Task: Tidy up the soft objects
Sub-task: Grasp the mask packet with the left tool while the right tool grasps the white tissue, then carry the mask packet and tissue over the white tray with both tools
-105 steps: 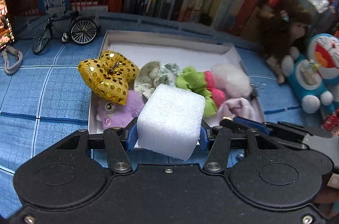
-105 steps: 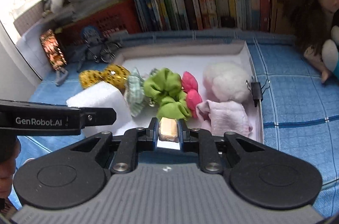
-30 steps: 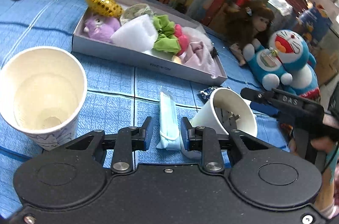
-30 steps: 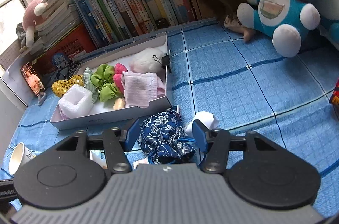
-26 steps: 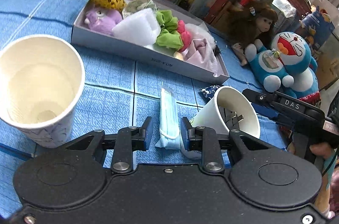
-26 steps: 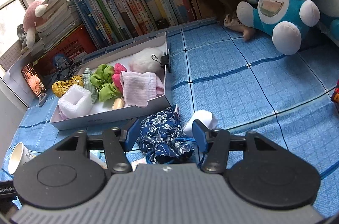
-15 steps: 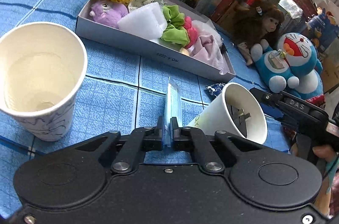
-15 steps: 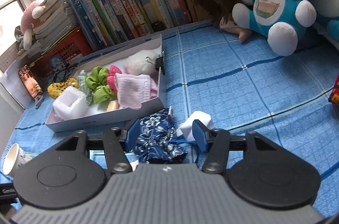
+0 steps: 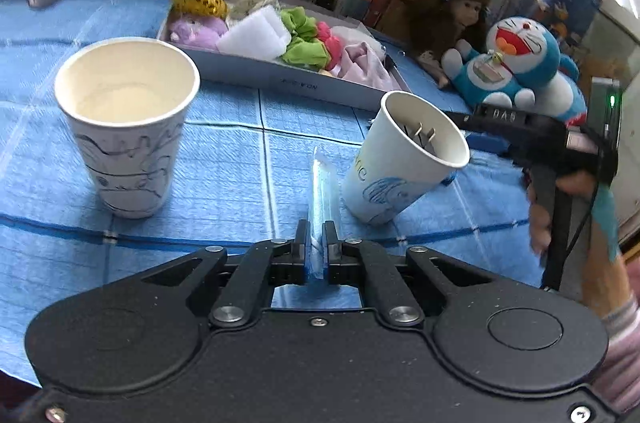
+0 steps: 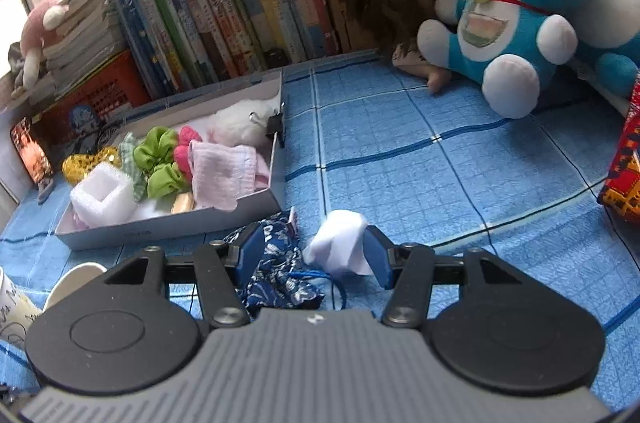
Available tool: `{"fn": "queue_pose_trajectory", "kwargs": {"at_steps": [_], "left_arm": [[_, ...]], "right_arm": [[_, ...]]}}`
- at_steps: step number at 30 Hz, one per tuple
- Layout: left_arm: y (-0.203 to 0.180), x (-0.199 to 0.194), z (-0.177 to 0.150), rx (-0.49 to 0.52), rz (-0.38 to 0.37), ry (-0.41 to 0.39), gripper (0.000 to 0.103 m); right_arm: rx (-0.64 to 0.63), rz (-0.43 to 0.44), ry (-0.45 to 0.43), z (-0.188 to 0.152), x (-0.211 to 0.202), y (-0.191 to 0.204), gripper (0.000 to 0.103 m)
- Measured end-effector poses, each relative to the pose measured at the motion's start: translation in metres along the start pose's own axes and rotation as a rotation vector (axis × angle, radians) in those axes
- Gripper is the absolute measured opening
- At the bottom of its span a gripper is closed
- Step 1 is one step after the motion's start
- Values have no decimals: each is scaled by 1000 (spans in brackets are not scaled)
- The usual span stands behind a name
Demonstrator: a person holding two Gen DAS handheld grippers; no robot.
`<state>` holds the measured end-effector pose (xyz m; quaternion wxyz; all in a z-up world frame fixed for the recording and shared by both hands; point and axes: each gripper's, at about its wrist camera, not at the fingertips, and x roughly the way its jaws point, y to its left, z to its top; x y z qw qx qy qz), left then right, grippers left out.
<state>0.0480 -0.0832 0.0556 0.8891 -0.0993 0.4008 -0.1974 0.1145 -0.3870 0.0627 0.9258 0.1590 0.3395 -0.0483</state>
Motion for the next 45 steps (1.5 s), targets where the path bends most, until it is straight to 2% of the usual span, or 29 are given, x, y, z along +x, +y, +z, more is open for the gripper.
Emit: {"fn": "queue_pose_trajectory", "kwargs": {"at_steps": [6, 7, 10, 15, 16, 18, 19, 22, 25, 29, 36, 45], "left_arm": [[-7, -12, -13, 104, 66, -93, 18], [-7, -12, -15, 112, 69, -100, 25], [-11, -9, -22, 129, 72, -106, 36], [-14, 2, -31, 139, 61, -96, 45], [-14, 5, -32, 135, 58, -93, 45], [-13, 11, -33, 124, 55, -87, 47], [-13, 14, -33, 121, 57, -86, 48], [-14, 23, -35, 119, 71, -87, 46], [-20, 26, -34, 153, 114, -87, 25], [-18, 23, -31, 134, 79, -69, 23], [-24, -6, -18, 172, 65, -140, 23], [-29, -40, 30, 174, 30, -222, 23]], "right_arm": [[18, -38, 2, 1, 6, -8, 68], [24, -40, 8, 0, 9, -9, 68], [31, -45, 20, -3, 17, -8, 68], [52, -30, 31, -6, 26, -7, 67], [58, -25, 34, -7, 27, -7, 64], [78, -8, 42, -9, 29, -8, 47], [86, -3, 43, -9, 29, -8, 44], [93, 0, 32, -12, 27, -9, 40], [107, 4, 17, -13, 22, -13, 40], [127, -5, -14, -12, 12, -18, 40], [147, 39, -68, -3, -12, -20, 40], [94, 146, -111, 14, -39, 13, 40]]}}
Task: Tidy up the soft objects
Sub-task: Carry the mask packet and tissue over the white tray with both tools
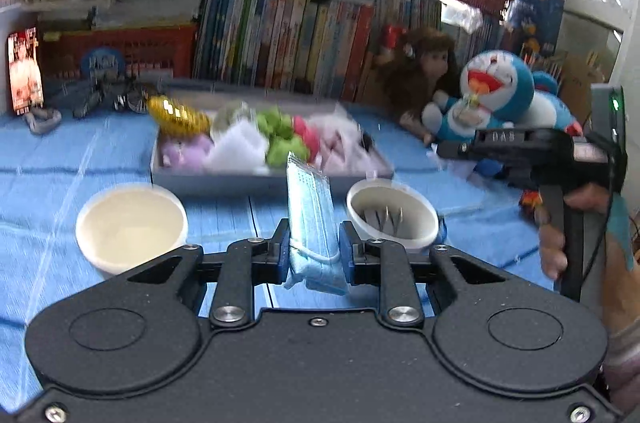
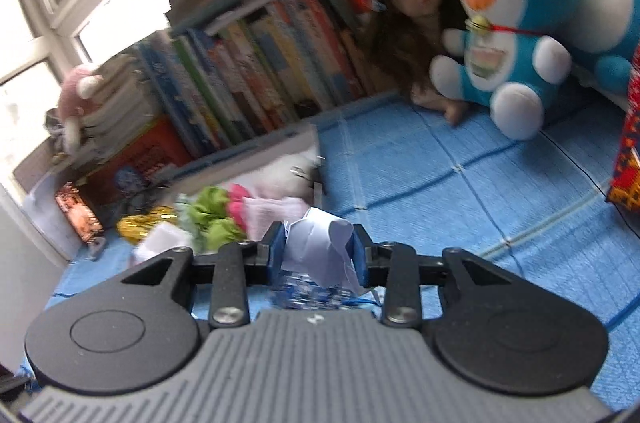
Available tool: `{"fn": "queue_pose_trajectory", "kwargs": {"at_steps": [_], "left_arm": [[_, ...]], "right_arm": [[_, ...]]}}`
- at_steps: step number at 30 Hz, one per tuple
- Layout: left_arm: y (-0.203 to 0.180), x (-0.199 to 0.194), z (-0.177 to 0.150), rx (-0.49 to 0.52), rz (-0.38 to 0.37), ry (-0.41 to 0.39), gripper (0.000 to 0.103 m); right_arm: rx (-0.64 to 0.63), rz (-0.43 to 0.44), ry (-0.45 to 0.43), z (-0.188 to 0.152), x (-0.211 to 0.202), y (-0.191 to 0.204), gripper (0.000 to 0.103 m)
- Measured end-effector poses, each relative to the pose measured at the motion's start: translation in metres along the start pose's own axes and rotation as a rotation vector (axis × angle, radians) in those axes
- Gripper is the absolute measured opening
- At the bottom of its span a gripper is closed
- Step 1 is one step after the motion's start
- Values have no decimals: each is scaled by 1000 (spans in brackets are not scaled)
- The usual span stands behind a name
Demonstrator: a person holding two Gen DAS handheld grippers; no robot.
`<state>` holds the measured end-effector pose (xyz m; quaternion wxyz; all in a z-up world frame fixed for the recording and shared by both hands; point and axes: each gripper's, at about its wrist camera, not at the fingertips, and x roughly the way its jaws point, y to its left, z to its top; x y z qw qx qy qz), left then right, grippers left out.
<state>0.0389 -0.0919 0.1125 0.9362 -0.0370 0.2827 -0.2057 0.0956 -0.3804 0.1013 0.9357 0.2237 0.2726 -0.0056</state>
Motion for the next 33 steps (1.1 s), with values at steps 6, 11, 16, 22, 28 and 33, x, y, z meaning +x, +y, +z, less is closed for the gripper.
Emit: {"fn": "queue_pose_trajectory", "kwargs": {"at_steps": [6, 11, 16, 22, 28, 33], "left_arm": [[17, 4, 41, -34, -27, 22, 23], [39, 30, 74, -82, -67, 156, 23], [57, 69, 96, -142, -57, 277, 23], [74, 121, 108, -207, -44, 410, 23], [92, 160, 113, -243, 16, 462, 18], [106, 185, 118, -263, 37, 479, 19]], "right_arm": [[-32, 51, 15, 12, 0, 22, 40], [-144, 132, 120, 23, 17, 50, 41], [-244, 124, 207, 30, 44, 85, 41], [-338, 86, 326, 33, 88, 115, 41], [-390, 62, 446, 25, 130, 126, 41], [-419, 56, 514, 19, 156, 134, 41]]}}
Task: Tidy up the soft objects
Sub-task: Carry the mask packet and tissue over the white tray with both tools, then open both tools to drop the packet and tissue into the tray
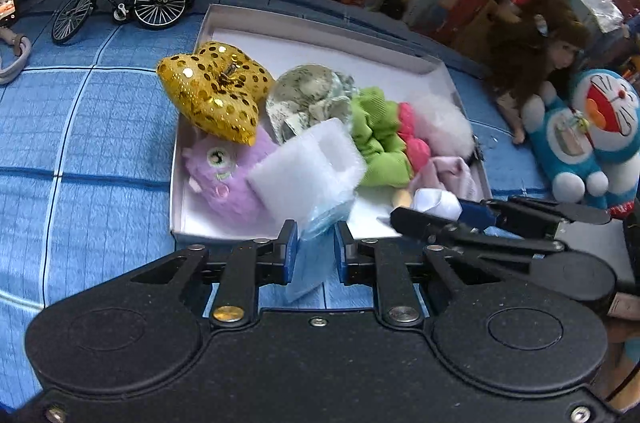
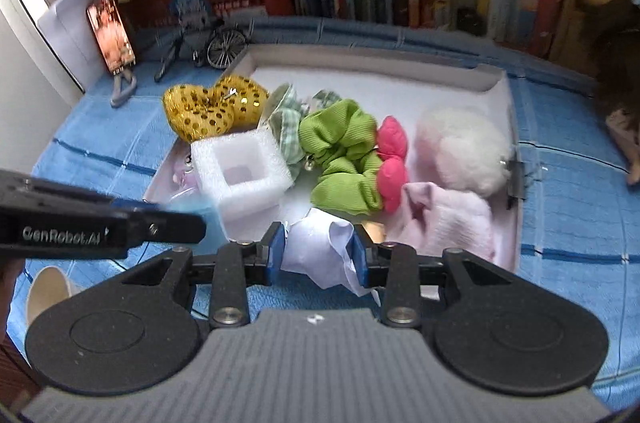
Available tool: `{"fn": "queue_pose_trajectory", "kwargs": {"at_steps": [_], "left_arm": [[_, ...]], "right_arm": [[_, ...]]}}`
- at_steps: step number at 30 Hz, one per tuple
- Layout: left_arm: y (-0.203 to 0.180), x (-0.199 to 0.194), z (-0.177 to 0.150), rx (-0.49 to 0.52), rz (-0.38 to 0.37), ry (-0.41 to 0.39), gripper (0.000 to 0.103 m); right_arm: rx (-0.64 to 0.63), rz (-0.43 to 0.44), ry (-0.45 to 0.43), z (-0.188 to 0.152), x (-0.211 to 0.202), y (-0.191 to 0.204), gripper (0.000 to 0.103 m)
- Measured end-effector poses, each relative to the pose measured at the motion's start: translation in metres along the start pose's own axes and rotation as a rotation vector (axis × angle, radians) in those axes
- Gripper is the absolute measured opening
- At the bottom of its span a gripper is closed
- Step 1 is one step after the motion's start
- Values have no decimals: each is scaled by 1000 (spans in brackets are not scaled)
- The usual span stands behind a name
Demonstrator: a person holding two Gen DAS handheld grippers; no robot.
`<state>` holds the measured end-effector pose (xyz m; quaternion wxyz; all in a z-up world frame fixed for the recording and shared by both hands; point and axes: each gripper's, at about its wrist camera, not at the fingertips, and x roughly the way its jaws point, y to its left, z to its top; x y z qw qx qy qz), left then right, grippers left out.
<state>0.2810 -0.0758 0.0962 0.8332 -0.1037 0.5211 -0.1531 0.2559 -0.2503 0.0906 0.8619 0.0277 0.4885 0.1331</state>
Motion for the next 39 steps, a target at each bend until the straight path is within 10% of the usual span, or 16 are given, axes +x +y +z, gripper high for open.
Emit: {"fn": "queue_pose_trajectory", "kwargs": {"at_steps": [24, 39], "left_arm": [[10, 37, 59, -76, 37, -85, 8], [-1, 15, 35, -34, 49, -79, 41]], "right_arm": [[126, -80, -25, 24, 38, -15, 42], [132, -44, -136, 18, -1, -8, 66]]}}
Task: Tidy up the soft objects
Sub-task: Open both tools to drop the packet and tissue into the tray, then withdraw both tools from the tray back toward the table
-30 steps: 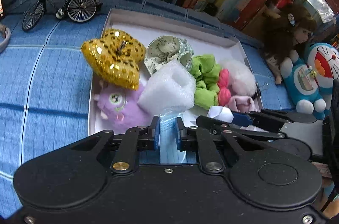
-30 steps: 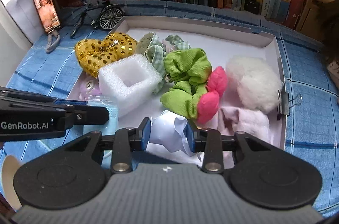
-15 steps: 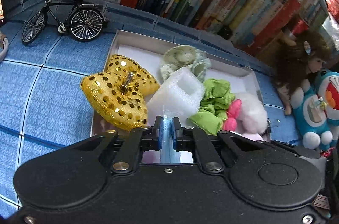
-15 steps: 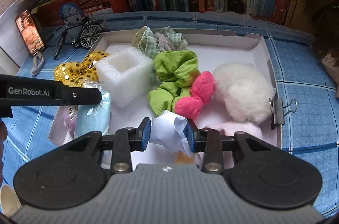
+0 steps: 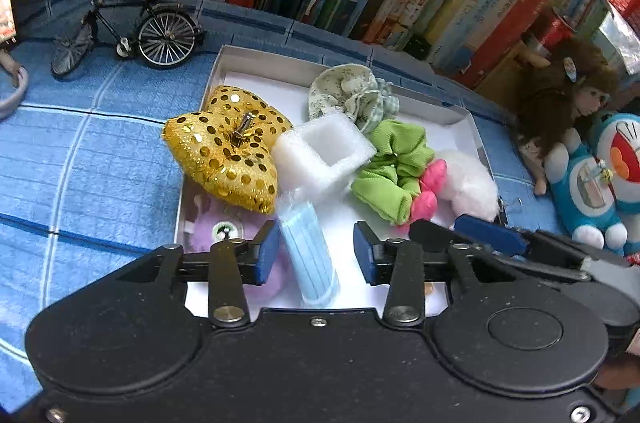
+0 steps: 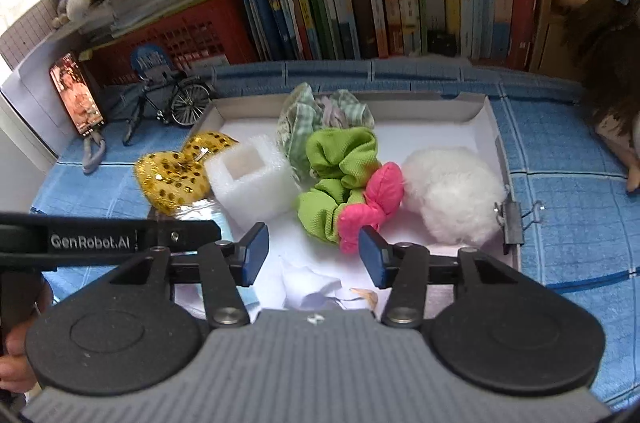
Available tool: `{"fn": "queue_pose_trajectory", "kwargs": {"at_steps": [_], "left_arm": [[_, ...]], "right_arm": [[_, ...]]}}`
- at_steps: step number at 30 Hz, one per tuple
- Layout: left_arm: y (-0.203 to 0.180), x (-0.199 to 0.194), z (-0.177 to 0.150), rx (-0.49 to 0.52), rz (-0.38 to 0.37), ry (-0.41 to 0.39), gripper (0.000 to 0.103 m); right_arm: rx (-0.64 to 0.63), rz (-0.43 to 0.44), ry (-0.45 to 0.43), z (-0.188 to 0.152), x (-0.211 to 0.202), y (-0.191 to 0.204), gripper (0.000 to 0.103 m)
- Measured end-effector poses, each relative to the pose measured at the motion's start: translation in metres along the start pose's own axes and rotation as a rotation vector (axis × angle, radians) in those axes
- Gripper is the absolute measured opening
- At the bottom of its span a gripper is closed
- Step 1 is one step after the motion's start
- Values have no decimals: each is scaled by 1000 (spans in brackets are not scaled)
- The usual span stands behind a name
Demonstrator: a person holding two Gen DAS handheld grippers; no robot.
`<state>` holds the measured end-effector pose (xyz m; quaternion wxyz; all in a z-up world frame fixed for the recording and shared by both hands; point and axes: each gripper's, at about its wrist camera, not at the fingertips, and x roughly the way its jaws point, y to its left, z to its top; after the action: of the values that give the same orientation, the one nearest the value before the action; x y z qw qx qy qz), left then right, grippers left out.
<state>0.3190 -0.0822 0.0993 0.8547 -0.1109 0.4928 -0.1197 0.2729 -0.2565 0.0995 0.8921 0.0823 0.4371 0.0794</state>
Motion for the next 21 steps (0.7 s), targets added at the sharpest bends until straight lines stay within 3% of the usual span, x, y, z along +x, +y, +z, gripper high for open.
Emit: {"fn": "queue_pose_trajectory", "kwargs": {"at_steps": [5, 21], "left_arm": [[-8, -26, -14, 17, -7, -27, 49], [-45, -105, -98, 166, -80, -144, 59]], "right_arm": [[-16, 10, -46, -8, -29, 0, 71], [-125, 11, -228, -60, -129, -5, 84]]}}
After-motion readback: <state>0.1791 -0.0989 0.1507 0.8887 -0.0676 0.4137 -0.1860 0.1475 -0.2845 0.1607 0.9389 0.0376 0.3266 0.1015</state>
